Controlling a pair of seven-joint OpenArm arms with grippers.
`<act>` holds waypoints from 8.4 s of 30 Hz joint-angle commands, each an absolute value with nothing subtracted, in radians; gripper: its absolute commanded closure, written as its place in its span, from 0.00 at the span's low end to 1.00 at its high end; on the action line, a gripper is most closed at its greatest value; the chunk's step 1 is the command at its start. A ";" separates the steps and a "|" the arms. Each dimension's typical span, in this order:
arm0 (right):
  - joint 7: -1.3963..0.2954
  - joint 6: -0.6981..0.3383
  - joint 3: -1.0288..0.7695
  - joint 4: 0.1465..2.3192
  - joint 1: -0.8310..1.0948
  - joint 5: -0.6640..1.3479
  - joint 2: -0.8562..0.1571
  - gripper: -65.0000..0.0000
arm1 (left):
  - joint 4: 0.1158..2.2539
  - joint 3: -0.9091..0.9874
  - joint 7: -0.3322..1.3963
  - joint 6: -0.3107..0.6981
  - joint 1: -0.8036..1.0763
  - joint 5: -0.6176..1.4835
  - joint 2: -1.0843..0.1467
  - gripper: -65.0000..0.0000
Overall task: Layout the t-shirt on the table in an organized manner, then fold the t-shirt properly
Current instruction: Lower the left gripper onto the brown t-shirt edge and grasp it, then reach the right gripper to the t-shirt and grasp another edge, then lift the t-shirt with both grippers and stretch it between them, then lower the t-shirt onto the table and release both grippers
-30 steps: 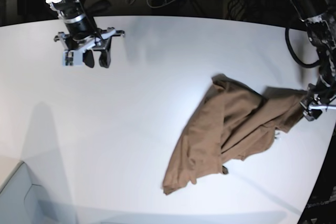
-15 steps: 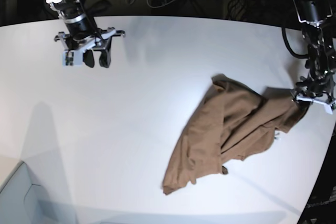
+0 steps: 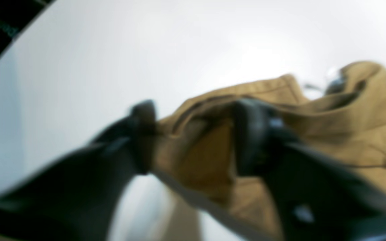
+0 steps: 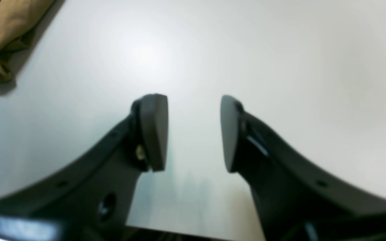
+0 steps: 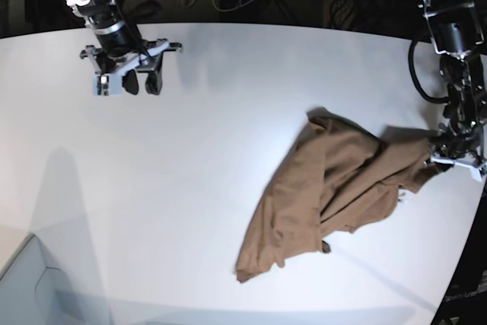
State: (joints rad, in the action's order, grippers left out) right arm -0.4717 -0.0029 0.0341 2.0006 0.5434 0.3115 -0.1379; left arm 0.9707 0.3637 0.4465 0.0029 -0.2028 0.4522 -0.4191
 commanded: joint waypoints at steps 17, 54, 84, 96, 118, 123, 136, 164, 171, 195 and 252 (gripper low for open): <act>-0.450 -0.005 0.028 2.015 0.463 0.314 -0.147 0.59 | 1.374 0.443 0.541 0.002 -0.051 0.463 -0.415 1.00; -0.443 -0.001 0.624 1.440 -0.163 0.312 0.071 0.45 | 1.730 0.696 0.805 0.005 0.433 0.463 -0.153 1.00; -0.268 -0.001 0.766 1.066 -0.243 0.312 0.147 0.44 | 1.721 0.688 0.805 0.007 0.424 0.463 -0.162 1.00; -0.236 -0.001 0.496 1.330 -0.090 0.317 0.127 1.00 | 1.730 0.696 0.805 0.007 0.424 0.464 -0.162 1.00; -0.245 -0.001 0.142 1.739 0.205 0.318 0.019 1.00 | 1.908 0.696 0.817 0.007 0.401 0.677 -0.163 1.00; -0.243 -0.001 0.079 1.745 0.251 0.332 0.025 1.00 | 1.896 0.690 0.817 0.007 0.397 0.688 -0.157 1.00; -0.243 -0.004 0.056 1.900 0.232 0.527 0.035 1.00 | 1.949 0.697 0.812 0.002 0.234 0.725 -0.157 1.00; -0.148 -0.001 0.186 1.639 -0.054 0.581 0.031 0.92 | 1.724 0.576 0.817 -0.004 -0.096 0.814 -0.263 0.90; -0.185 -0.001 0.064 1.689 0.041 0.582 0.035 0.57 | 1.500 0.446 0.808 -0.004 -0.117 0.651 -0.257 0.66; -0.191 -0.004 0.031 1.756 0.272 0.579 0.028 0.41 | 1.547 0.328 0.958 0.001 0.090 0.688 -0.088 0.21; -0.189 -0.004 0.031 1.643 0.269 0.578 -0.087 0.41 | 2.020 0.536 0.972 -0.002 -0.027 0.911 -0.127 1.00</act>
